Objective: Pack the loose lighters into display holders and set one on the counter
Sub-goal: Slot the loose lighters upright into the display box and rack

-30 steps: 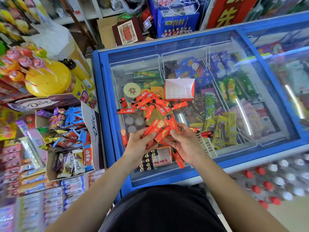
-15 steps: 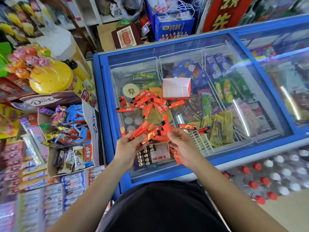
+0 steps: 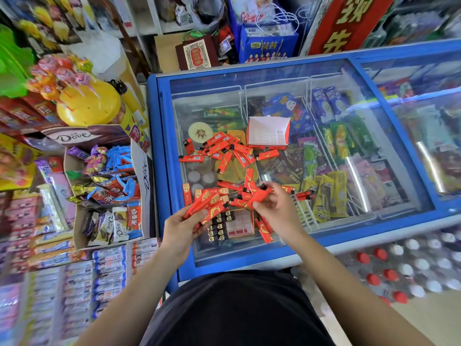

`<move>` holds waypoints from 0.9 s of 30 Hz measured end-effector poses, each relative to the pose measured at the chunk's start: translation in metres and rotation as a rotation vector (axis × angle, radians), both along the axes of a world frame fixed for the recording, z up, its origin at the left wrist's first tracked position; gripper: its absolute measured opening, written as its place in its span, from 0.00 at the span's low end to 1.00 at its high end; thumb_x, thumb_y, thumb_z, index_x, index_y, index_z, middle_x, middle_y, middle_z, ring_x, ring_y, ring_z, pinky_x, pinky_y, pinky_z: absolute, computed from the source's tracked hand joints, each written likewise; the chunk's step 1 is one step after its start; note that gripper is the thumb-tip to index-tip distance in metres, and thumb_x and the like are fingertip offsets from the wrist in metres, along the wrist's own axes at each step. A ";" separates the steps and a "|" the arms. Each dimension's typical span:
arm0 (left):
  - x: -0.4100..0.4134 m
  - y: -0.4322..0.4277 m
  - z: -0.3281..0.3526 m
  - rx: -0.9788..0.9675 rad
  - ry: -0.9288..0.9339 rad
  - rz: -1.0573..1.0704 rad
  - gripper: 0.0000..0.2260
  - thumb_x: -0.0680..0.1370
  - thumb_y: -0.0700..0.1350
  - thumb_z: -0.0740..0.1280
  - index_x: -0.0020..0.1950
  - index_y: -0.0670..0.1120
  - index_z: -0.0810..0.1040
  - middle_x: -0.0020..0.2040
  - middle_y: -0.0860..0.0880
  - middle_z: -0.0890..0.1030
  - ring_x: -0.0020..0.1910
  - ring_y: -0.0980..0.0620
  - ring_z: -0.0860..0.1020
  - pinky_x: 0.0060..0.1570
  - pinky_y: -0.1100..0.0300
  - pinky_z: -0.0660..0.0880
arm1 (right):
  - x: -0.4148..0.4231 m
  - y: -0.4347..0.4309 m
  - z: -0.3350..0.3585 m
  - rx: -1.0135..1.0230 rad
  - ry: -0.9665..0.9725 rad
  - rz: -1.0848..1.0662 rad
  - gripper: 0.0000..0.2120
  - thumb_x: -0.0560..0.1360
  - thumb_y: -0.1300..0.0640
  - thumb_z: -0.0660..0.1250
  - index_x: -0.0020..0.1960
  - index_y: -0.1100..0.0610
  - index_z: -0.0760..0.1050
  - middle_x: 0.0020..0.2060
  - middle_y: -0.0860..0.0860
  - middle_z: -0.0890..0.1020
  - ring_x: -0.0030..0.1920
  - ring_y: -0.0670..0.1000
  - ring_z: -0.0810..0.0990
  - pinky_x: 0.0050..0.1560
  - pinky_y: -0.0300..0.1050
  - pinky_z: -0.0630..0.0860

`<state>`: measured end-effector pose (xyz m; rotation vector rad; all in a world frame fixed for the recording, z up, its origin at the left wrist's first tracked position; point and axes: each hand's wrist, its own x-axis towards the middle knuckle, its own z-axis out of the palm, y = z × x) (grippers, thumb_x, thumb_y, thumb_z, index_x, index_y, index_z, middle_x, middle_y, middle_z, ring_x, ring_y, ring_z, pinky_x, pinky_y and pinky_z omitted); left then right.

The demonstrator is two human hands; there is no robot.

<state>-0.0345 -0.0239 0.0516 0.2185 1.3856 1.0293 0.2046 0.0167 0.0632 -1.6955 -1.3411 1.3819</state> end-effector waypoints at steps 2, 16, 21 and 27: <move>0.003 0.003 0.000 0.011 0.000 0.001 0.10 0.76 0.35 0.73 0.57 0.39 0.83 0.43 0.46 0.86 0.47 0.45 0.84 0.41 0.64 0.81 | 0.001 0.020 0.006 0.044 -0.006 0.006 0.25 0.76 0.63 0.73 0.69 0.49 0.70 0.45 0.47 0.87 0.47 0.43 0.85 0.50 0.39 0.81; 0.006 0.040 -0.018 0.006 0.038 0.023 0.09 0.76 0.37 0.74 0.55 0.40 0.84 0.46 0.44 0.86 0.42 0.51 0.84 0.53 0.53 0.83 | 0.007 0.219 -0.022 0.352 -0.413 -0.109 0.10 0.76 0.67 0.69 0.55 0.57 0.83 0.51 0.53 0.85 0.50 0.51 0.83 0.57 0.47 0.79; 0.000 0.045 -0.025 -0.030 0.051 0.031 0.06 0.75 0.38 0.75 0.51 0.42 0.86 0.47 0.40 0.84 0.46 0.40 0.80 0.50 0.48 0.79 | 0.004 0.238 -0.035 0.395 -0.482 0.037 0.10 0.77 0.67 0.68 0.57 0.60 0.79 0.52 0.54 0.84 0.52 0.49 0.81 0.54 0.37 0.76; -0.006 0.052 -0.026 -0.045 0.086 0.022 0.05 0.76 0.37 0.74 0.51 0.43 0.85 0.45 0.43 0.85 0.46 0.42 0.81 0.40 0.61 0.82 | -0.001 0.242 -0.050 0.411 -0.471 0.051 0.09 0.76 0.68 0.69 0.55 0.60 0.80 0.50 0.53 0.84 0.49 0.45 0.78 0.53 0.35 0.74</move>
